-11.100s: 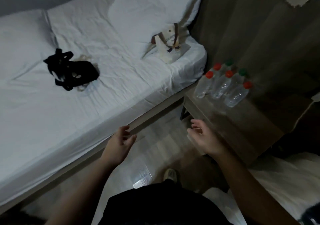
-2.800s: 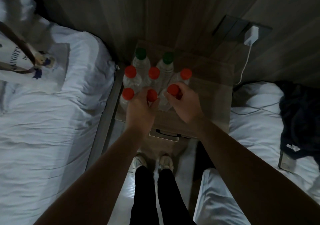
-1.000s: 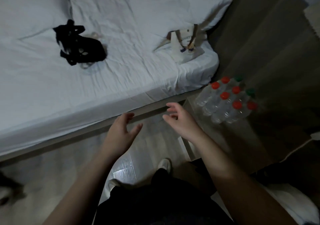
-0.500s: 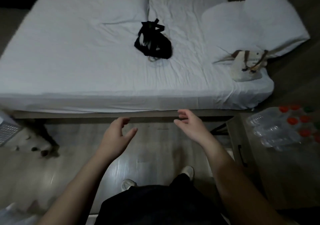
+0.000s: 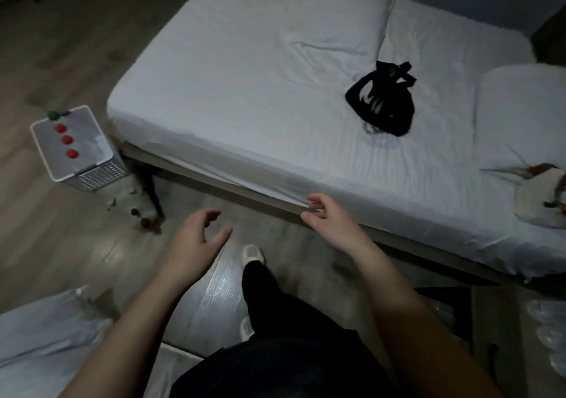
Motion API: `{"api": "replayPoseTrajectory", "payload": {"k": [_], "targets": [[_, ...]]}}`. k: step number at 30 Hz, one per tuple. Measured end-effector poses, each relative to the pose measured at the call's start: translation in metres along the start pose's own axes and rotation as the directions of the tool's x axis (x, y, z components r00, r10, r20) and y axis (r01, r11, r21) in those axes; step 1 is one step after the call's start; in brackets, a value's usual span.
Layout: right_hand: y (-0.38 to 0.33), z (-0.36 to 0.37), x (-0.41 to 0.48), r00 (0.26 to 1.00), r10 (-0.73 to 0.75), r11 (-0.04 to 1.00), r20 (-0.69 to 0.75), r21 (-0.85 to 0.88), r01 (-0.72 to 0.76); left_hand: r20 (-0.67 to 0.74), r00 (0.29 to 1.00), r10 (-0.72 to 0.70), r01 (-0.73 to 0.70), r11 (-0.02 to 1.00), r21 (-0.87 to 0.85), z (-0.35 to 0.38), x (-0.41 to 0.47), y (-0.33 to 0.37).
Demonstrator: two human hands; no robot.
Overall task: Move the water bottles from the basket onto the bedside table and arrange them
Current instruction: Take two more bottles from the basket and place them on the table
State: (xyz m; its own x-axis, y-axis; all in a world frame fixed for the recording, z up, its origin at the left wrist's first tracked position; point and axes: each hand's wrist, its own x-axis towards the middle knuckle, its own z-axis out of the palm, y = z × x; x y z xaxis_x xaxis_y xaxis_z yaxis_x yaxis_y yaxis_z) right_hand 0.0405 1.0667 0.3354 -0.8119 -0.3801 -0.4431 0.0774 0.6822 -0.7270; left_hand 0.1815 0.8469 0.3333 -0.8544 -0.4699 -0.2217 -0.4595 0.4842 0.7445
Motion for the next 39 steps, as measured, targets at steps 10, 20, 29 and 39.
{"api": "replayPoseTrajectory", "payload": {"k": [10, 20, 29, 39], "targets": [[-0.099, 0.065, 0.136, 0.988, -0.081, 0.982, 0.13, -0.16, 0.101, -0.098, 0.988, -0.118, 0.123, 0.991, 0.046, -0.079, 0.111, -0.064], [-0.242, 0.134, 0.251, 0.906, -0.214, 0.881, 0.365, -0.328, 0.34, -0.176, 0.947, -0.267, 0.254, 0.963, -0.092, -0.158, 0.198, -0.124], [-0.324, 0.228, 0.302, 0.871, -0.193, 0.862, 0.451, -0.346, 0.37, -0.201, 0.936, -0.29, 0.282, 0.957, -0.066, -0.261, 0.264, -0.213], [-0.438, 0.388, 0.368, 0.925, -0.02, 0.925, 0.378, -0.344, 0.16, 0.095, 0.983, -0.16, 0.136, 0.967, 0.214, -0.417, 0.399, -0.344]]}}
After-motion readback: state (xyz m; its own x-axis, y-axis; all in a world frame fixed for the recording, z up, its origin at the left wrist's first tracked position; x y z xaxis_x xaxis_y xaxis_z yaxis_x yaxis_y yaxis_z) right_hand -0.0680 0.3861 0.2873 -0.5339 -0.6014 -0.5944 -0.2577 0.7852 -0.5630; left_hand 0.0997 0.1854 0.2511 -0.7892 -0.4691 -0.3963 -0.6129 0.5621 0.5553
